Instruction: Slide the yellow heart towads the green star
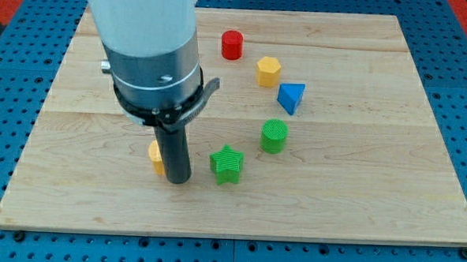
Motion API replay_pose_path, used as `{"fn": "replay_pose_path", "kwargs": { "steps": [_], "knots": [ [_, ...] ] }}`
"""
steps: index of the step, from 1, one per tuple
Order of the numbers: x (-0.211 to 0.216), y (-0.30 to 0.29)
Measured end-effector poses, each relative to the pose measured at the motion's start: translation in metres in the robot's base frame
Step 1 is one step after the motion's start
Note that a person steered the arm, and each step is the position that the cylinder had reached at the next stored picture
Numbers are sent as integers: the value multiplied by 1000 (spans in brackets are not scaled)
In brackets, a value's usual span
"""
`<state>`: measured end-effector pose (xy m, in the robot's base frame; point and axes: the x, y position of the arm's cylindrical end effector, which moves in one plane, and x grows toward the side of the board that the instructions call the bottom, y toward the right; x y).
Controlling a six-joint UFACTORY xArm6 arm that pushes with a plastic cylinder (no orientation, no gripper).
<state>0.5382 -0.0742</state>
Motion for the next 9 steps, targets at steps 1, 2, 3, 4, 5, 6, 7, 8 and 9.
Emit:
{"fn": "replay_pose_path", "kwargs": {
  "steps": [1, 2, 3, 4, 5, 6, 7, 8, 9],
  "knots": [
    [32, -24],
    [32, -68],
    [4, -67],
    [-26, -48],
    [-28, -26],
    [-27, -62],
    [-20, -80],
    [-20, -81],
    [-20, -81]
  ]
}}
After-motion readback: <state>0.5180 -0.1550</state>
